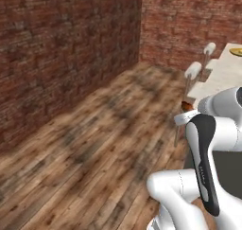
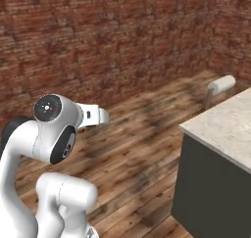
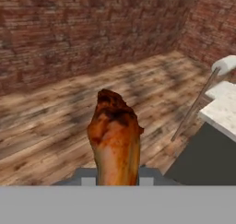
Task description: Take the cheese, chicken drumstick, and bell pepper from the fridge and place them on the plate on the dining counter to create an appetizer plate.
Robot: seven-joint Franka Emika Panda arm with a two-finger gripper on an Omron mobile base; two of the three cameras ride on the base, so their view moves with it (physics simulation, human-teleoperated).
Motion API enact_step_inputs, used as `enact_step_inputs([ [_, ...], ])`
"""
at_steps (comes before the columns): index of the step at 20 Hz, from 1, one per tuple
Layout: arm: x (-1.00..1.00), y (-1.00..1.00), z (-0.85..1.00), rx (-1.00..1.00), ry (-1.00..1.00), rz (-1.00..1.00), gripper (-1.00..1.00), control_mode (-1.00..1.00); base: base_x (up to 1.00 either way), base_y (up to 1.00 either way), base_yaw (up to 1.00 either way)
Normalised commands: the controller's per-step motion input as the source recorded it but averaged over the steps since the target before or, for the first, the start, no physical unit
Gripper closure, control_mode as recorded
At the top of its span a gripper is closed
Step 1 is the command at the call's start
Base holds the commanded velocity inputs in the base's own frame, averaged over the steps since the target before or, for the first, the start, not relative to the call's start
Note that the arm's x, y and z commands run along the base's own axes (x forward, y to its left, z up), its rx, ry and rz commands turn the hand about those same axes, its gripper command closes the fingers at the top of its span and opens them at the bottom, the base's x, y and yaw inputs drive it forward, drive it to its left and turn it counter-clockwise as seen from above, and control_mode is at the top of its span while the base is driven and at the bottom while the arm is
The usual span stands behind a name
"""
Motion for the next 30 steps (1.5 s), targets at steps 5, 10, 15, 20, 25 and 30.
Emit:
enact_step_inputs([
  [5,0.00,0.00,0.00,0.00,0.00,0.00,1.00,1.00,1.00,0.66,-0.43],
  [10,0.00,0.00,0.00,0.00,0.00,0.00,1.00,1.00,1.00,0.62,-0.44],
  [15,0.00,0.00,0.00,0.00,0.00,0.00,1.00,1.00,1.00,0.58,-0.45],
  [20,0.00,0.00,0.00,0.00,0.00,0.00,1.00,1.00,1.00,0.59,-0.44],
  [25,0.00,0.00,0.00,0.00,0.00,0.00,1.00,1.00,1.00,0.55,-0.44],
  [30,0.00,0.00,0.00,0.00,0.00,0.00,1.00,1.00,1.00,0.54,-0.46],
])
